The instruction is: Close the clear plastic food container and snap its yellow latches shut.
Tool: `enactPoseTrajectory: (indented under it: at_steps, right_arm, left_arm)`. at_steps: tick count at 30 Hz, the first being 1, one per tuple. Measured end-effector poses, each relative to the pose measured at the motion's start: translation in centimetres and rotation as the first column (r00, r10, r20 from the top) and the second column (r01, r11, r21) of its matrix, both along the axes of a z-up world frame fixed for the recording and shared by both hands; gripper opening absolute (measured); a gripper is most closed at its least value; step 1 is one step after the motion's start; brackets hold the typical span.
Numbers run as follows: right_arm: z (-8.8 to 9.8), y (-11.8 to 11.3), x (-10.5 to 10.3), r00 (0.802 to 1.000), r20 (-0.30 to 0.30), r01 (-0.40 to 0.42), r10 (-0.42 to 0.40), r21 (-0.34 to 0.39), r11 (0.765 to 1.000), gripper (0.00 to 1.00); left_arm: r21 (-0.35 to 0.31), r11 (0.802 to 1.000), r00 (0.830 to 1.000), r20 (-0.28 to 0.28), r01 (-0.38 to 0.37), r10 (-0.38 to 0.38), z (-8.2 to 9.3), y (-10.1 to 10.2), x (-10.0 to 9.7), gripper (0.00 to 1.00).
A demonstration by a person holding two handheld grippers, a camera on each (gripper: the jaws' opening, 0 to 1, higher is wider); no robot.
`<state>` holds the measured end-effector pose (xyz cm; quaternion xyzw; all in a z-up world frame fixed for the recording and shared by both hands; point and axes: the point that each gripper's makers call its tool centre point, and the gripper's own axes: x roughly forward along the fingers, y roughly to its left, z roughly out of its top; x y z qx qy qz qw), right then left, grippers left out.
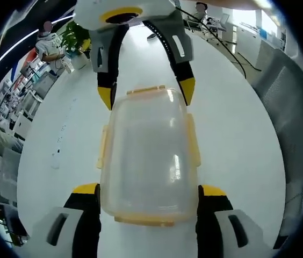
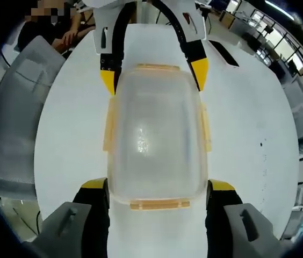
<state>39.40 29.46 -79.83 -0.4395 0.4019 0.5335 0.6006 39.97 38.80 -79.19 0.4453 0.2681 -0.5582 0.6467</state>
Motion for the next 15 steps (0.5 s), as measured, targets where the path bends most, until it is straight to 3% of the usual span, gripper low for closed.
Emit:
enactPoseTrajectory:
  at_steps: [7,9,11,13,15]
  right_arm:
    - [0.0,-0.1,0.1,1.0,0.012,0.005,-0.004,-0.006,1.0,0.71]
    - [0.0,-0.1,0.1,1.0,0.012,0.008,-0.008,0.002,1.0,0.71]
    - [0.0,-0.1,0.1,1.0,0.013,0.01,-0.01,0.005,1.0,0.71]
    - [0.3,-0.1,0.1,1.0,0.012,0.015,-0.015,0.009,1.0,0.71]
    - [0.6,-0.1,0.1,1.0,0.006,0.029,-0.029,0.021,0.999,0.71]
  left_arm:
    - [-0.035,0.999,1.0,0.02,0.018,-0.018,0.0,0.1,0.4,0.69]
    - [-0.019,0.999,0.999,0.015,-0.038,0.038,-0.3,0.7,0.7,0.72]
    - [0.008,0.999,0.998,0.03,-0.054,0.054,-0.8,1.3,1.1,0.82]
    - [-0.005,0.999,0.998,0.042,-0.047,0.047,-0.7,1.4,1.1,0.93]
    - [-0.04,0.995,0.995,0.033,-0.091,0.092,-0.3,1.4,1.2,0.97]
